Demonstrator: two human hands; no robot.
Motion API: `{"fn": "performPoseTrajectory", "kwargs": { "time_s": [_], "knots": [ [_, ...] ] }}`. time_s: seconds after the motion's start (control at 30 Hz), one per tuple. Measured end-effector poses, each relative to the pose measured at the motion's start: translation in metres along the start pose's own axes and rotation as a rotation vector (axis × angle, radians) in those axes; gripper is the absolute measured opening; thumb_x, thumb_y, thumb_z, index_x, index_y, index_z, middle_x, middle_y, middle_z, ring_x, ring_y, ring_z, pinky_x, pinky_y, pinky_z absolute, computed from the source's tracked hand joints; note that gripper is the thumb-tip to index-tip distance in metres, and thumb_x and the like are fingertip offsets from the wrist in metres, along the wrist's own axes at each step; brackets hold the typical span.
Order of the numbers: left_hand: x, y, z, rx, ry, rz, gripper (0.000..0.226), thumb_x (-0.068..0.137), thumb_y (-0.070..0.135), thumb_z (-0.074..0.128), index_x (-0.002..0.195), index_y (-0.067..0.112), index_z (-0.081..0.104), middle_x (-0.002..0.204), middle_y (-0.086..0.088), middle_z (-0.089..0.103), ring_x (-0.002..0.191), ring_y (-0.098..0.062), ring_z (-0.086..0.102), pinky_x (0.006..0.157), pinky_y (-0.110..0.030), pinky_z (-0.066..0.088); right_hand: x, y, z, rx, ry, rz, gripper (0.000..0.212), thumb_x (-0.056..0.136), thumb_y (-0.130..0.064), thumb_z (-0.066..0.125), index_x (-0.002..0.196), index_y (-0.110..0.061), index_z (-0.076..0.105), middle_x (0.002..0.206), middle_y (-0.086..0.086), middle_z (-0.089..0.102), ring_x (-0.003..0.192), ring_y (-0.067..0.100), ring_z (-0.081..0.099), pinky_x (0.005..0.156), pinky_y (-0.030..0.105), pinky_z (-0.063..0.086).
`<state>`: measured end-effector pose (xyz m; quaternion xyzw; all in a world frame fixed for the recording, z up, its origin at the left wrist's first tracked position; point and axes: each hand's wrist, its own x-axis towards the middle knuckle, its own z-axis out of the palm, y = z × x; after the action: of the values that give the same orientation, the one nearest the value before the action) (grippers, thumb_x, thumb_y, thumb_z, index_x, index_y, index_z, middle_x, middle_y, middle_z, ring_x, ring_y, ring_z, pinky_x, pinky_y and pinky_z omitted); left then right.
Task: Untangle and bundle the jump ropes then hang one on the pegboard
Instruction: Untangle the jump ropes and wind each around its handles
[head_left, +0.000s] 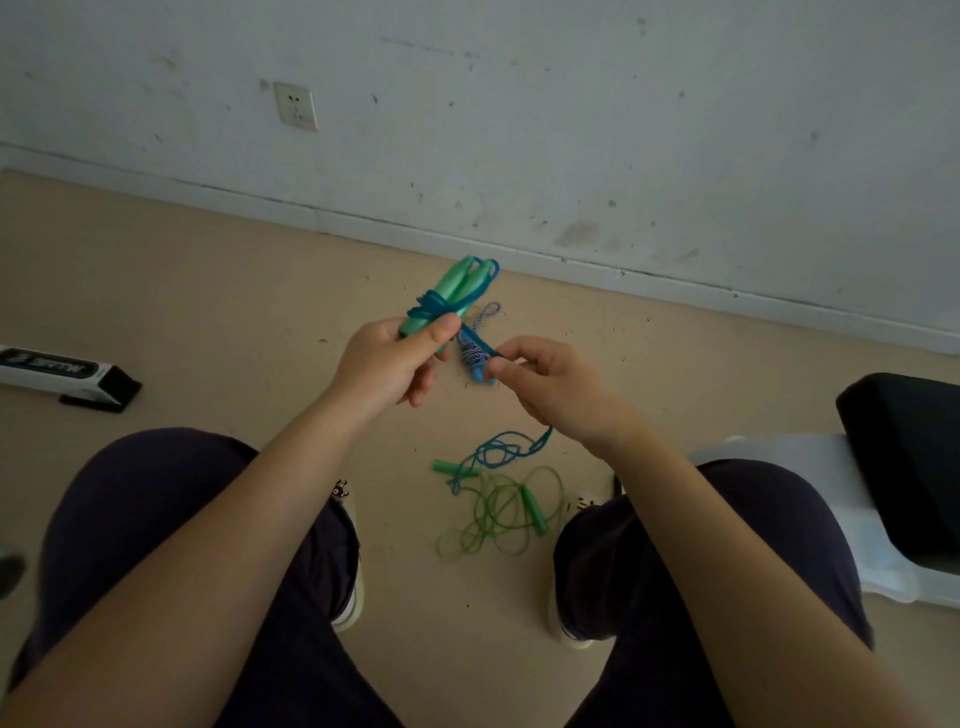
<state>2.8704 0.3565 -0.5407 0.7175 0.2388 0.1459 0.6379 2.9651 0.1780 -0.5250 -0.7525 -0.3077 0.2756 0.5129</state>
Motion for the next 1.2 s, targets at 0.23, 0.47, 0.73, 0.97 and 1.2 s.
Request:
{"fn": "performPoseTrajectory", "kwargs": {
  "time_s": [0.23,0.47,0.73,0.97,1.2],
  "knots": [
    [0.004,-0.012,0.001,0.285,-0.084,0.015,0.045,0.088,0.054,0.066,0.073,0.012,0.065,0.043,0.002,0.057,0.04,-0.01,0.052,0.045,-0.013,0.04,-0.004,-0.015,-0.001,-0.264,0.031,-0.184,0.022,0.097,-0.012,0.06,0.079,0.001,0.059,0.055,-0.012,0.038,0.049,0.001,0.036,0.052,0.014,0.028],
    [0.002,-0.01,0.005,0.509,-0.551,-0.134,0.041,0.086,0.054,0.068,0.07,0.016,0.066,0.045,0.006,0.05,0.042,-0.012,0.047,0.047,-0.021,0.039,-0.005,-0.017,-0.007,-0.448,0.075,-0.35,0.01,0.087,-0.011,0.072,0.082,-0.001,0.073,0.08,0.005,0.058,0.072,0.013,0.053,0.071,0.03,0.044],
    [-0.006,0.001,0.006,0.532,-0.771,-0.031,0.046,0.067,0.073,0.066,0.067,0.027,0.068,0.045,0.009,0.048,0.043,-0.007,0.045,0.046,-0.016,0.038,0.0,-0.004,-0.013,-0.321,-0.063,-0.149,0.023,0.086,-0.027,0.075,0.076,-0.008,0.067,0.067,0.0,0.055,0.06,0.008,0.047,0.058,0.022,0.039],
    [-0.01,0.0,0.003,0.501,-0.771,0.0,0.047,0.071,0.07,0.07,0.072,0.023,0.067,0.042,0.009,0.05,0.041,-0.006,0.046,0.051,-0.021,0.041,0.0,-0.002,-0.013,-0.091,-0.117,-0.072,0.032,0.083,-0.02,0.079,0.088,-0.012,0.048,0.081,0.011,0.05,0.07,0.018,0.048,0.064,0.037,0.044],
    [-0.01,0.001,0.002,0.382,-0.666,0.008,0.045,0.075,0.066,0.068,0.068,0.022,0.066,0.045,0.005,0.053,0.045,-0.012,0.05,0.057,-0.021,0.046,0.0,-0.002,-0.008,0.041,-0.139,0.027,0.03,0.089,-0.043,0.063,0.086,-0.013,0.063,0.076,0.006,0.058,0.066,0.017,0.054,0.06,0.032,0.045]
  ]
}}
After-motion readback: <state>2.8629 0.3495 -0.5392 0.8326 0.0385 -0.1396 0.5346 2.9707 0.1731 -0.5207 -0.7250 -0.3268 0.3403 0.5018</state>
